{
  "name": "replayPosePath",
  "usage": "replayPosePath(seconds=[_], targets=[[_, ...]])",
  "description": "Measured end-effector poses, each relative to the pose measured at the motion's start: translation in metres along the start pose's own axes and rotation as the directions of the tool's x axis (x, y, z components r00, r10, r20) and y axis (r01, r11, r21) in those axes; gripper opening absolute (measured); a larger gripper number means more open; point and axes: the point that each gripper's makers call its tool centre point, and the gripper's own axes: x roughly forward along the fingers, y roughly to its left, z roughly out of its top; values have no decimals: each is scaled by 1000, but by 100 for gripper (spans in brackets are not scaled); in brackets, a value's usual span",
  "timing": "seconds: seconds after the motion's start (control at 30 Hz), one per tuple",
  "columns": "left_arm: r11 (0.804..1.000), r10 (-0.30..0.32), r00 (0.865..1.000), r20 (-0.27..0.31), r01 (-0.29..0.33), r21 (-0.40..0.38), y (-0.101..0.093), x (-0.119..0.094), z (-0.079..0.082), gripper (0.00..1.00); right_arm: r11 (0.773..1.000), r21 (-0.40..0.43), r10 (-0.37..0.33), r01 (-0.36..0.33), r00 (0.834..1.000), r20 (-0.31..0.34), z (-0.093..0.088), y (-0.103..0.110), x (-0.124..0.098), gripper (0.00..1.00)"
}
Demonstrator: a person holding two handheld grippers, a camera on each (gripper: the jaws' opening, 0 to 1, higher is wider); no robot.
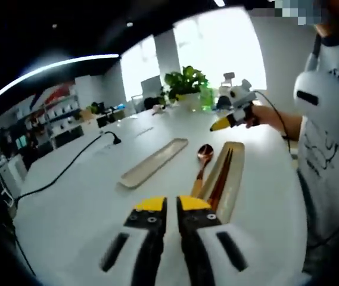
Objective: Arrange the utensils inside the cutlery case until each visible utensil rests in its matching compartment.
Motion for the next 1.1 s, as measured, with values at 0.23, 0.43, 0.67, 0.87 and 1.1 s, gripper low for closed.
replayPosePath(seconds=[0.23, 0.43, 0.67, 0.87, 1.1], targets=[[999, 42, 999, 11, -42, -11, -2, 0, -4, 6, 999, 34, -1, 3, 998, -66, -12, -4, 10, 10], [995, 93, 995, 23, -92, -39, 1, 0, -5, 6, 999, 50, 18, -14, 996, -92, -19, 1, 17, 11], [990, 130, 991, 26, -129, -50, -4, 0, -9, 6, 1000, 27, -10, 14, 990, -140, -25, -4, 23, 11], [989, 148, 989, 13, -147, -27, -8, -2, -13, 6, 999, 43, 4, 4, 986, -164, -31, 0, 27, 11], [986, 165, 986, 9, -165, -37, -6, -5, -17, 6, 995, 97, 51, -34, 983, -175, -36, 12, 35, 11]])
